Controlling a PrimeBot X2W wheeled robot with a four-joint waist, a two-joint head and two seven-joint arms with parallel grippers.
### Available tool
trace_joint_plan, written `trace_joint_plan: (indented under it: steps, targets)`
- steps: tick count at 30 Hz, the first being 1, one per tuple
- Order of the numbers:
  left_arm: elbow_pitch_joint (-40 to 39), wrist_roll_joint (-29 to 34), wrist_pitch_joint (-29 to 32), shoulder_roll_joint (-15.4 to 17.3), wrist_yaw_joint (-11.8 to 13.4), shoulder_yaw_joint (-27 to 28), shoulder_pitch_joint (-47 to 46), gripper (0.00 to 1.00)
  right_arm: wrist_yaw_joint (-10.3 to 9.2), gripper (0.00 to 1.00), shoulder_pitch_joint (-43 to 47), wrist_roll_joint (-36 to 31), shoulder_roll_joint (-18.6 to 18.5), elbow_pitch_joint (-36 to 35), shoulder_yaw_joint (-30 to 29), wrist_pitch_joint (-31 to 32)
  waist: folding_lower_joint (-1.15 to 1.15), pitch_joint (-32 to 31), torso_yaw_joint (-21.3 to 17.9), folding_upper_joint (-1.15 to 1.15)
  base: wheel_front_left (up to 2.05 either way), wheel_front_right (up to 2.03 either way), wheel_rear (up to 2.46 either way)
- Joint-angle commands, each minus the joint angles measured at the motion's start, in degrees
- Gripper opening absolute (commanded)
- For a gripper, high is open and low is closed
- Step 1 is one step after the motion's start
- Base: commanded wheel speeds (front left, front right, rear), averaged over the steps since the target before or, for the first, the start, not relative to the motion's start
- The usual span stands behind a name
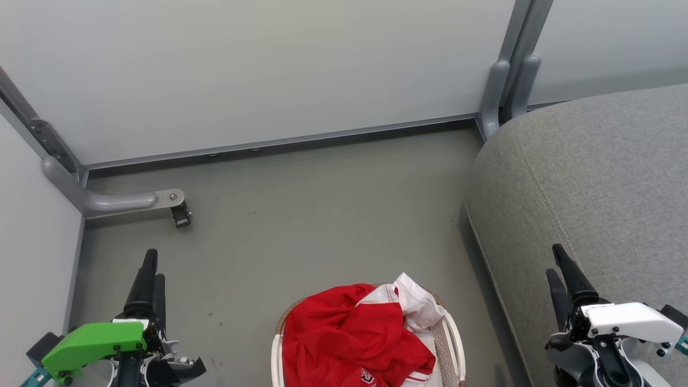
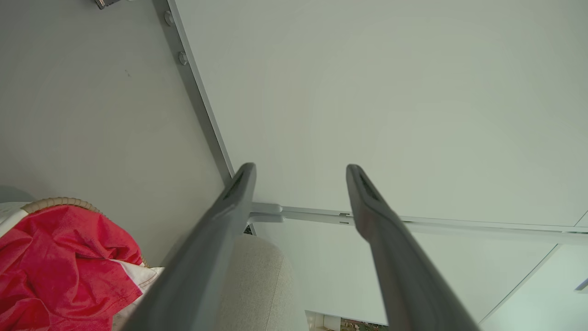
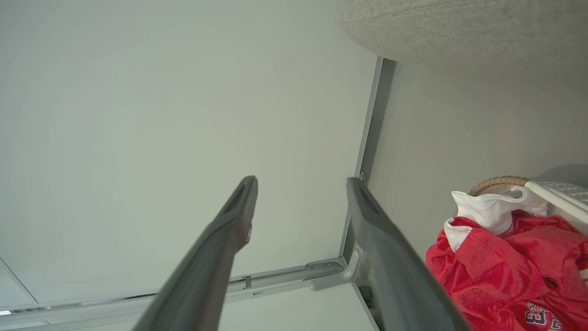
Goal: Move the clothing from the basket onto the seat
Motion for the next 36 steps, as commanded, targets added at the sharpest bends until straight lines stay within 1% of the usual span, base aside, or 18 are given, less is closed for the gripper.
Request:
trace_joint_plan:
  steps: [1,9,14,18,21,24,27,31,34,36]
  targets:
    - [-1.23,1.04,-0.64,0.2,-0.42,-0.35,-0.21,1.0,0.01,1.0,-0.46,-1.85,-0.04,-0.82,-1.27,-0.06,0.0,0.04,0.0,-0.03,0.0,0.0,0.0]
    - [-2.72,6.9,-2.68,0.27,-1.02,-0.85,0.4,1.0,0.01,1.0,-0.05,-9.23,1.67,-1.35,-4.61,-0.09,0.0,0.12,-0.01,-0.05,0.0,0.0,0.0]
    - [-3.7,11.89,-3.89,0.31,-1.37,-0.97,0.67,1.0,0.01,1.0,0.14,-15.41,2.66,-2.21,-6.66,-0.11,0.0,0.15,0.0,-0.05,0.0,0.0,0.0]
    - [-4.58,17.22,-4.79,0.34,-0.82,-1.21,0.7,1.0,0.01,1.0,0.23,-21.07,3.45,-2.97,-7.88,-0.13,0.0,0.18,0.02,-0.05,0.0,0.0,0.0]
    - [-5.64,22.13,-5.48,0.36,-0.57,-2.2,0.76,1.0,0.01,1.0,0.37,-25.44,3.98,-3.5,-8.82,-0.14,0.0,0.24,0.05,-0.05,0.0,0.0,0.0]
    - [-6.36,25.66,-6.08,0.38,-0.04,-3.0,0.98,1.0,0.01,1.0,0.54,-29.83,4.5,-3.8,-9.4,-0.15,0.0,0.3,0.1,-0.05,0.0,0.0,0.0]
    - [-6.97,30.98,-6.71,0.4,0.22,-4.08,1.24,1.0,0.01,1.0,0.69,-34.27,5.05,-4.11,-10.0,-0.16,0.0,0.37,0.11,-0.05,0.0,0.0,0.0]
    - [-7.48,35.84,-7.5,0.43,0.77,-5.19,1.73,1.0,0.01,1.0,0.9,-39.6,5.7,-4.07,-10.84,-0.17,0.0,0.45,0.11,-0.05,0.0,0.0,0.0]
    - [-7.48,38.38,-8.07,0.45,1.18,-5.54,2.01,1.0,0.01,1.0,1.11,-43.61,6.15,-3.89,-11.27,-0.19,0.0,0.51,0.12,-0.05,0.0,0.0,0.0]
    - [-7.2,41.4,-8.64,0.47,1.5,-5.77,2.32,1.0,0.02,1.0,1.31,-47.74,6.66,-3.57,-11.68,-0.2,0.0,0.58,0.12,-0.05,0.0,0.0,0.0]
